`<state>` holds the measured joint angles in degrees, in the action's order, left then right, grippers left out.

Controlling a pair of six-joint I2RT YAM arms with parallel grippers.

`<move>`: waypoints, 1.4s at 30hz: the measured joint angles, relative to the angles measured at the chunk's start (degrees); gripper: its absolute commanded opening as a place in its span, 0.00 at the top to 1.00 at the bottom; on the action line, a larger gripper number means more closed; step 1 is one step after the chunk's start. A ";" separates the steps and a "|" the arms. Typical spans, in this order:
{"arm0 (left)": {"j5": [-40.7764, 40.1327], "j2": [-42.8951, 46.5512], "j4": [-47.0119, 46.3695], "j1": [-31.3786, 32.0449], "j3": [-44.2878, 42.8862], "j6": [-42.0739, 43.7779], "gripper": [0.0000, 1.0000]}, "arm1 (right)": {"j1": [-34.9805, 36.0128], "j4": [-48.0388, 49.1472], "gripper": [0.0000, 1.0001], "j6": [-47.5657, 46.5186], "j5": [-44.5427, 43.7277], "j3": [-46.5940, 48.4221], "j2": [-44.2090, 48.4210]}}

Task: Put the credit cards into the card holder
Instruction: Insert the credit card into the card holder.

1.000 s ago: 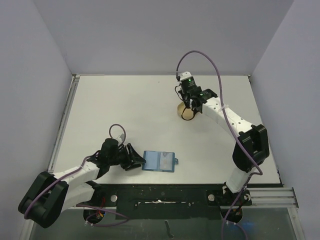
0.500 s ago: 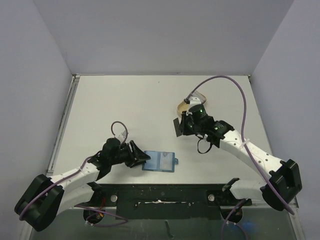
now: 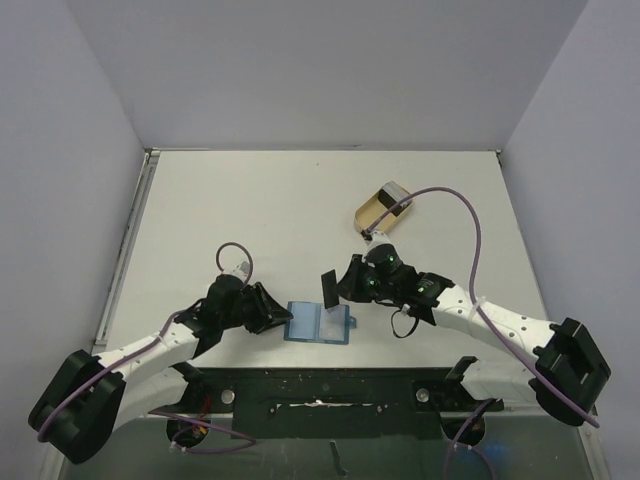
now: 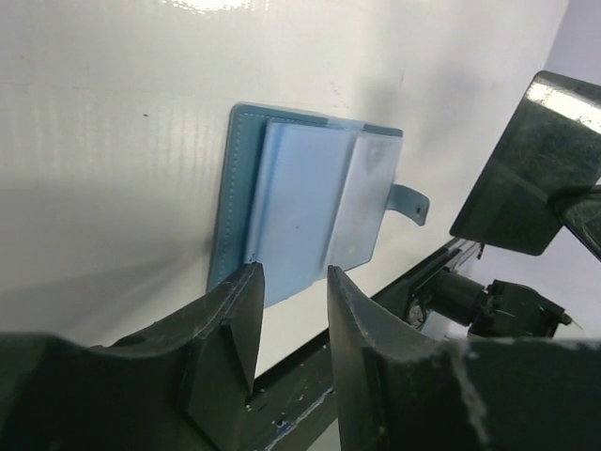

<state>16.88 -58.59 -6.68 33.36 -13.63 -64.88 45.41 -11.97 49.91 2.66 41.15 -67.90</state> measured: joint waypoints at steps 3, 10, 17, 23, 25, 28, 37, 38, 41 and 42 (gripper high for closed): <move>-0.46 -0.92 0.87 0.00 0.00 0.72 0.70 | 0.66 2.27 0.99 2.51 0.74 -1.75 -0.70; -0.59 -3.85 0.83 0.28 0.22 1.03 0.70 | 1.81 4.92 0.98 5.09 1.77 -5.53 -4.59; -0.39 -4.70 -0.44 1.29 1.49 0.39 0.72 | 2.32 10.05 0.93 6.60 4.04 -8.94 -8.79; -0.24 -6.21 -2.80 2.03 2.03 -1.01 0.78 | 2.32 13.20 0.88 7.87 4.90 -10.01 -9.81; -0.22 -6.75 -3.43 2.32 2.08 -1.38 0.79 | 2.32 13.38 0.87 8.24 5.05 -10.56 -10.05; -0.20 -7.34 -4.00 2.71 2.08 -1.90 0.79 | 2.32 13.42 0.86 8.74 5.35 -10.75 -10.58; -0.33 -7.80 -4.61 3.10 2.08 -2.25 0.80 | 2.27 12.96 0.84 8.90 5.49 -10.91 -10.78; -0.39 -7.80 -4.61 3.15 2.08 -2.29 0.80 | 2.27 12.68 0.83 8.90 5.46 -10.95 -10.78; -0.55 -7.82 -4.70 3.30 2.08 -2.45 0.80 | 2.27 11.72 0.79 8.85 5.31 -10.97 -10.78; -0.57 -7.82 -4.70 3.30 2.08 -2.47 0.80 | 2.27 11.45 0.78 8.85 5.29 -10.97 -10.78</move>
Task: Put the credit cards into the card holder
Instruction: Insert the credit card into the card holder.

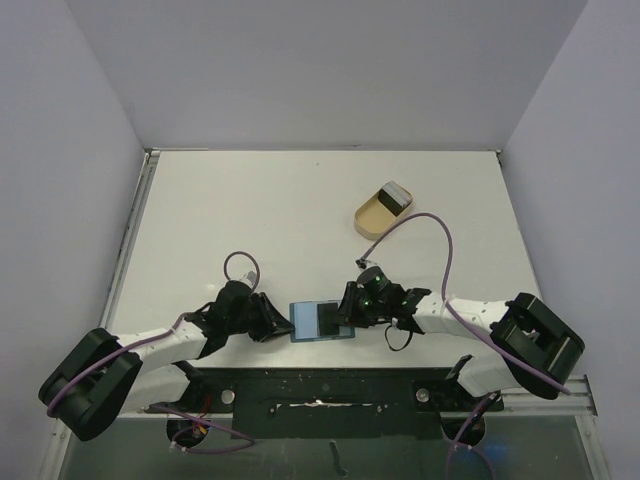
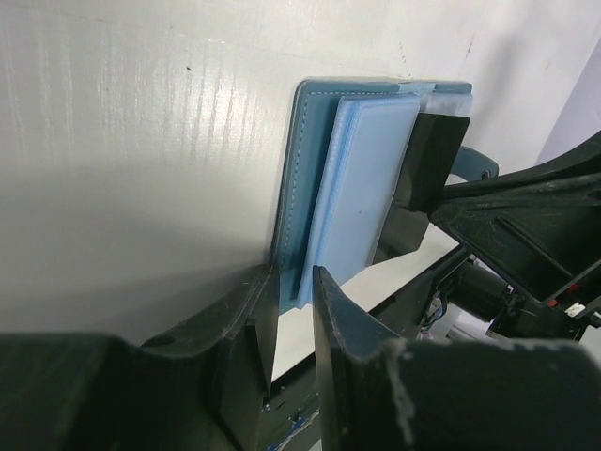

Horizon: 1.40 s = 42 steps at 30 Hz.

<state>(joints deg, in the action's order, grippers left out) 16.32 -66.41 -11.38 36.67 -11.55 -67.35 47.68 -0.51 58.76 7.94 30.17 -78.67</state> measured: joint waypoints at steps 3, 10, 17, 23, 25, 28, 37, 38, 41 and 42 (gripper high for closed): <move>0.00 -0.04 -0.04 0.00 0.00 0.00 0.80 | 0.00 -0.50 0.78 -0.20 -0.20 0.00 0.00; 0.02 -0.59 -0.83 0.00 0.00 -0.02 0.80 | 0.00 -0.70 0.78 -1.33 -0.42 0.00 -0.04; 0.09 -0.96 -1.36 0.00 0.00 -0.02 0.80 | 0.04 -0.68 0.78 -2.23 -0.39 0.55 -0.83; 0.09 -0.96 -1.38 0.00 0.00 -0.02 0.80 | 0.44 -0.70 0.73 -3.17 -0.39 1.33 -1.64; 0.07 -0.96 -1.38 0.00 0.00 -0.02 0.80 | 0.70 -0.74 0.72 -3.58 -0.37 1.90 -2.10; 0.07 -0.96 -1.38 0.02 0.00 -0.02 0.80 | 0.79 -1.05 0.71 -4.37 -0.37 2.84 -2.78; 0.07 -0.96 -1.40 0.04 0.00 -0.02 0.80 | 1.25 -1.88 0.71 -5.84 -0.22 4.79 -4.04; 0.07 -0.96 -1.40 0.04 0.00 -0.02 0.80 | 1.46 -1.99 0.71 -5.92 -0.13 5.14 -4.59; 0.07 -0.98 -1.42 0.04 0.00 -0.02 0.80 | 1.81 -1.97 0.71 -6.05 0.13 5.70 -5.46; 0.07 -1.01 -1.46 0.04 0.00 -0.02 0.80 | 1.97 -1.99 0.71 -6.10 0.24 6.01 -5.73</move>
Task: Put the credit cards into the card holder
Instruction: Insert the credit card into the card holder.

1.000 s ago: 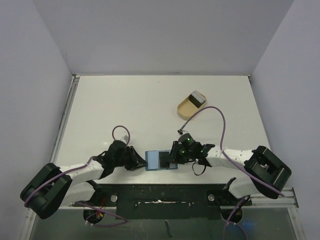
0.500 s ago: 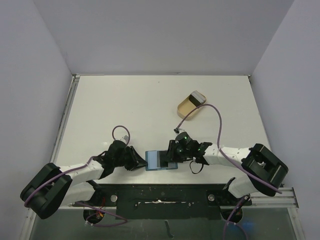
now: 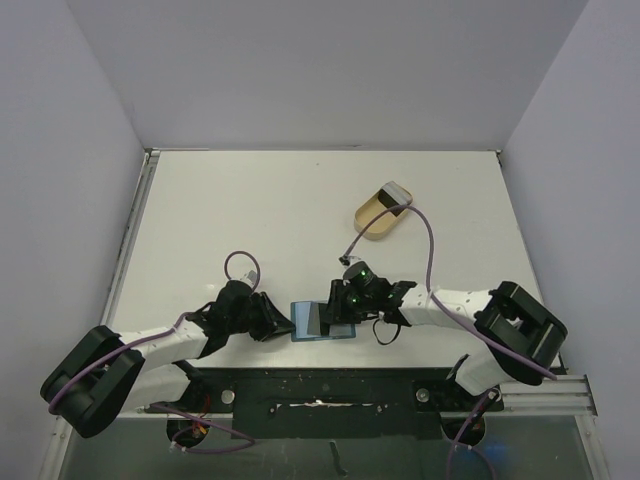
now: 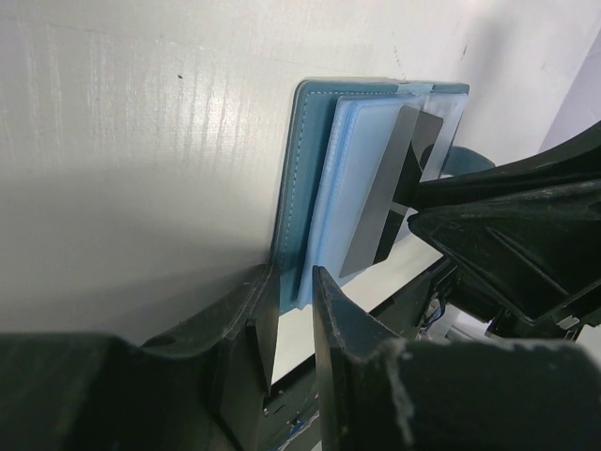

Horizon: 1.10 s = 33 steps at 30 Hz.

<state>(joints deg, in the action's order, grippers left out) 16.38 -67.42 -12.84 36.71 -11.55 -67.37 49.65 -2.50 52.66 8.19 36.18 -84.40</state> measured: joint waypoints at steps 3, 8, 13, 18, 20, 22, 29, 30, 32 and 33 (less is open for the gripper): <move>0.00 -0.02 -0.07 0.02 0.00 0.00 0.80 | 0.42 0.07 0.71 -0.09 0.04 0.55 -0.59; 0.02 -0.15 -0.24 0.02 0.00 0.02 0.80 | 0.94 0.26 0.71 -0.17 0.46 1.38 -1.99; 0.04 -0.24 -0.35 0.00 0.00 0.04 0.80 | 1.51 0.50 0.71 -0.50 0.42 2.51 -3.28; 0.07 -0.28 -0.39 0.02 0.00 0.04 0.80 | 1.86 0.42 0.66 -1.49 0.11 3.76 -4.39; 0.07 -0.28 -0.39 0.02 0.00 0.04 0.80 | 1.99 0.26 0.63 -1.86 -0.20 4.04 -4.39; 0.07 -0.28 -0.39 0.02 0.00 0.04 0.80 | 2.12 0.11 0.62 -2.29 -0.57 4.26 -4.39; 0.17 -0.70 -0.85 0.07 0.00 0.04 0.80 | 2.21 -0.39 0.62 -3.72 -1.11 5.25 -4.74; 0.20 -0.70 -0.90 0.07 0.00 0.04 0.80 | 2.19 -0.35 0.62 -3.87 -1.09 5.31 -4.92; 0.22 -0.72 -0.92 0.07 0.00 0.04 0.80 | 2.21 -0.28 0.62 -4.13 -1.07 5.51 -5.38; 0.22 -0.72 -0.92 0.07 0.00 0.04 0.80 | 2.21 -0.15 0.62 -4.24 -1.07 5.62 -5.46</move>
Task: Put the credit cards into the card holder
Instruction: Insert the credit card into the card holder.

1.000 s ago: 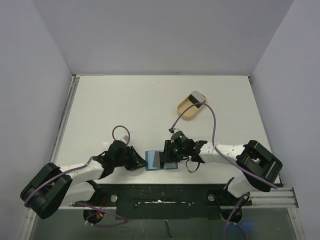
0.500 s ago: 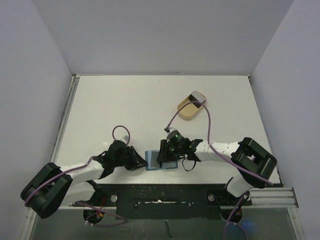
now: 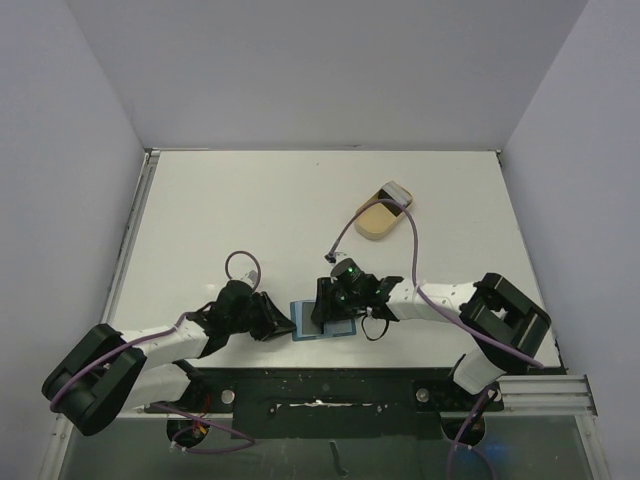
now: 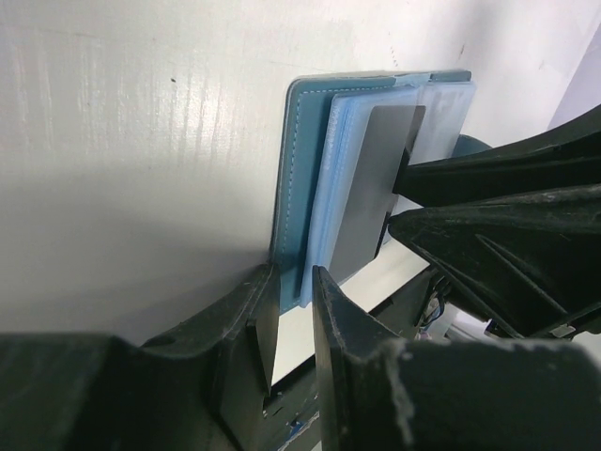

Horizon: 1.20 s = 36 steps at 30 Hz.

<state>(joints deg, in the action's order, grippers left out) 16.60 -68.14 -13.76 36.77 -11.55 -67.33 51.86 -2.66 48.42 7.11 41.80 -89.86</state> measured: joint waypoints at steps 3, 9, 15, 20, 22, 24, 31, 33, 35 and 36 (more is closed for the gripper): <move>0.11 -0.15 -0.15 0.00 -0.02 0.00 0.80 | 0.24 0.48 0.63 -0.22 -0.02 0.00 -0.02; 0.39 -0.74 -0.50 0.00 -0.22 0.00 0.80 | 1.40 1.07 0.65 -1.75 -0.33 0.02 -0.02; 0.81 -1.49 -1.07 0.00 -0.44 0.02 0.80 | 1.66 1.09 0.65 -3.26 -1.11 0.07 -0.02; 0.79 -1.49 -0.81 0.00 -0.61 0.22 0.80 | 1.88 1.36 0.65 -3.85 -1.18 0.07 -0.13; 0.63 -1.16 0.07 0.00 -0.83 0.46 0.80 | 1.99 2.51 0.65 -3.30 -1.18 0.07 -0.72; 0.42 -0.52 1.22 -0.09 -1.03 0.72 0.79 | 2.25 3.61 0.65 -2.80 -1.49 0.07 -1.25; -1.05 1.20 7.65 -1.16 -3.21 3.32 0.75 | 3.76 1.40 0.62 -2.56 -3.76 2.62 -2.19; -1.79 2.32 8.83 -1.27 -3.45 3.61 0.71 | 3.98 -0.52 0.61 -2.69 -4.20 3.50 -2.14; -2.62 3.93 9.88 -1.31 -3.61 3.96 0.67 | 4.00 -2.75 0.59 -3.19 -4.74 4.63 -1.81; -2.97 4.83 10.43 -1.31 -3.72 4.22 0.65 | 3.89 -4.02 0.58 -3.52 -5.01 5.29 -1.46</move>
<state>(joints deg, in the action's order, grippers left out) 13.63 -63.31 -3.33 35.46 -15.27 -63.11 55.75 -6.68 44.91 2.11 47.09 -91.33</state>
